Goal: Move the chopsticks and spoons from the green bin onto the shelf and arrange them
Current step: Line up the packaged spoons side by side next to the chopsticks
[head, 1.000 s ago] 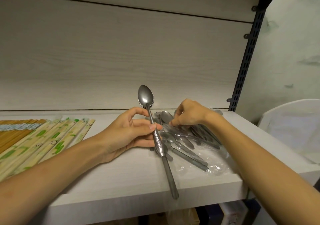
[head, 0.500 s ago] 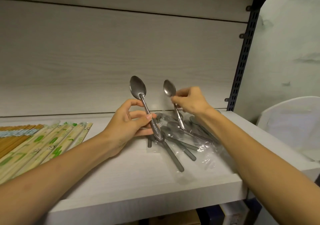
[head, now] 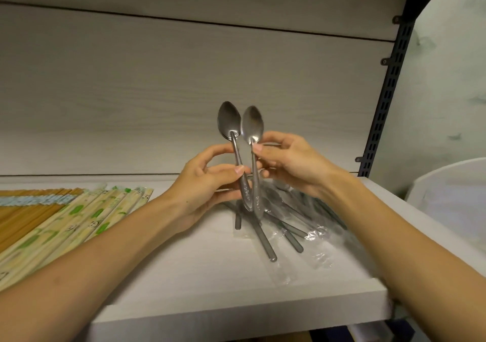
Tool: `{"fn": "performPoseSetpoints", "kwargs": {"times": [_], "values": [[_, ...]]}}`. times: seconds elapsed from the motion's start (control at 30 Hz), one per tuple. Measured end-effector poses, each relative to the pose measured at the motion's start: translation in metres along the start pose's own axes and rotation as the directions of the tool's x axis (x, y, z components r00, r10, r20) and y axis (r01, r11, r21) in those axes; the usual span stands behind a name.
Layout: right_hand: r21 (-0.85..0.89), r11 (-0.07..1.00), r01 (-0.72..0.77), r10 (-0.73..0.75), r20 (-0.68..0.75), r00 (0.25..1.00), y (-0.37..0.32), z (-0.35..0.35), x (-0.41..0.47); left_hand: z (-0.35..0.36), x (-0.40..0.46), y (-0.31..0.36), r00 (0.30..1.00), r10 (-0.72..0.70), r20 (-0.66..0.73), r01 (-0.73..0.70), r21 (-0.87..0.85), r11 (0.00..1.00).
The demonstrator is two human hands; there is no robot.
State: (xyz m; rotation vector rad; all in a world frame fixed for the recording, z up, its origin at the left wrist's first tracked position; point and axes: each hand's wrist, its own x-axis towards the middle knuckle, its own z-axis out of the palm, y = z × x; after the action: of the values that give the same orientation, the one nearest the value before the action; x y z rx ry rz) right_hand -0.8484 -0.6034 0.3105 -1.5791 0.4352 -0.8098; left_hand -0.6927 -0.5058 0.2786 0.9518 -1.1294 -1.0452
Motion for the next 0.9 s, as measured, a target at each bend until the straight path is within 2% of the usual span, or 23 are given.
{"fn": "performPoseSetpoints", "kwargs": {"times": [0.07, 0.23, 0.47, 0.63, 0.7, 0.77, 0.83, 0.9], "values": [[-0.043, 0.999, -0.013, 0.015, 0.03, 0.999, 0.004, 0.004, 0.001, 0.001, -0.002, -0.002, 0.999, -0.011, 0.045, 0.011, -0.012, 1.0], [-0.027, 1.0, -0.012, 0.012, -0.006, 1.0, 0.008, 0.007, 0.001, 0.001, -0.003, -0.004, 0.999, -0.003, 0.032, 0.003, 0.002, 1.0], [-0.225, 0.974, 0.004, -0.029, -0.108, 0.994, 0.012, 0.013, 0.0, 0.004, -0.004, -0.005, 0.999, -0.007, 0.036, 0.006, 0.008, 1.0], [-0.302, 0.953, -0.033, -0.005, -0.124, 0.992, 0.012, 0.013, 0.002, 0.005, -0.003, -0.005, 1.0, 0.003, -0.023, -0.002, 0.046, 0.999], [-0.361, 0.931, -0.046, -0.03, -0.204, 0.979, 0.006, 0.003, 0.005, 0.003, -0.002, -0.005, 0.997, 0.008, -0.07, -0.004, 0.053, 0.999], [-0.508, 0.859, -0.053, -0.113, -0.29, 0.95, 0.005, -0.015, 0.009, -0.001, -0.001, -0.006, 0.993, 0.007, -0.12, -0.001, 0.051, 0.999], [-0.705, 0.7, -0.11, -0.162, -0.307, 0.938, 0.008, -0.036, 0.01, -0.004, -0.001, -0.007, 0.988, 0.007, -0.153, 0.001, 0.05, 0.999], [-0.83, 0.52, -0.204, -0.115, -0.305, 0.945, 0.013, -0.052, 0.01, -0.005, -0.002, -0.008, 0.985, 0.012, -0.174, -0.003, 0.049, 0.999]]}}
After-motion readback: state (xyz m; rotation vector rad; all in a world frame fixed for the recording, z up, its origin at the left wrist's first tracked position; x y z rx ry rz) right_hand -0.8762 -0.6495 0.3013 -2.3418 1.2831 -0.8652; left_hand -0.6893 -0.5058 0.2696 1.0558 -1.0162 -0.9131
